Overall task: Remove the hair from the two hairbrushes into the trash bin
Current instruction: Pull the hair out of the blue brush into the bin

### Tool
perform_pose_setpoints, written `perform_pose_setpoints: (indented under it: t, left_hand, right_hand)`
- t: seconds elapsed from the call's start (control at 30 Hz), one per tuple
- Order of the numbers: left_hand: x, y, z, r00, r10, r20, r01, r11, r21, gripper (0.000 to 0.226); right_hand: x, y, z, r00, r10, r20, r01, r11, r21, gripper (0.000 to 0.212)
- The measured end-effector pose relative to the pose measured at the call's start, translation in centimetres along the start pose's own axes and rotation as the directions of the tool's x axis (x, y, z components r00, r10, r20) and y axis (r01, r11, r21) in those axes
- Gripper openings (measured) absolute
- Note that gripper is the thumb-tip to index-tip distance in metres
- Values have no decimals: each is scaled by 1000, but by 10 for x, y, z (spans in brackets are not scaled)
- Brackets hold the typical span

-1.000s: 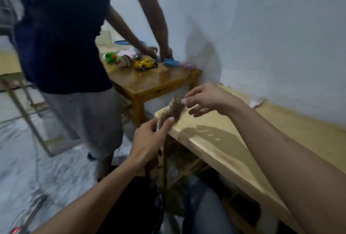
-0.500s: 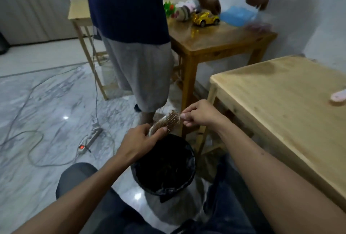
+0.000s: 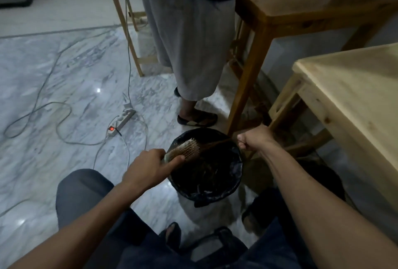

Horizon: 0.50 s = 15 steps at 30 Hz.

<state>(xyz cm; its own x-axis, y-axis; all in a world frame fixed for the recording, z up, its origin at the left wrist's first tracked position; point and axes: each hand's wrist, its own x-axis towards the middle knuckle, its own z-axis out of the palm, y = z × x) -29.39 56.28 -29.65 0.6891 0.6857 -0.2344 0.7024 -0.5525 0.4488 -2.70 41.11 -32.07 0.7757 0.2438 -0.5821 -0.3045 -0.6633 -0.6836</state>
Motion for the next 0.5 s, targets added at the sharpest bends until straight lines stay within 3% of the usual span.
perform_pose_setpoints:
  t: [0.1,0.17,0.27,0.37,0.43,0.5]
  left_hand:
    - [1,3,4,1000,-17,5,17,1000,7,57]
    - [4,9,7,1000,-8,-1,8,1000,16,54]
    - [7,13,12,1000,-9,-2,9,1000,22,54]
    - [8,15,17,1000,-16,5,16,1000,16,55]
    - [8,13,19,1000,-21,3,21,1000,-3,58]
    - [5,11,19,1000,-22,10,22,999,-31,62]
  right_hand:
    - [-1,4,22,986,-21,163,39,994,-104,9]
    - [-8,1,34,954,-36,296,85,985,-153,20]
    - [-13,-5,40,894,-89,439,118,992,-41,43]
    - [-15,-2,40,787,-156,596,181,983,19,40]
    - [-13,2,42,792,-186,582,245,969,-24,20]
    - [-6,5,42,868,-188,460,238,970,-54,6]
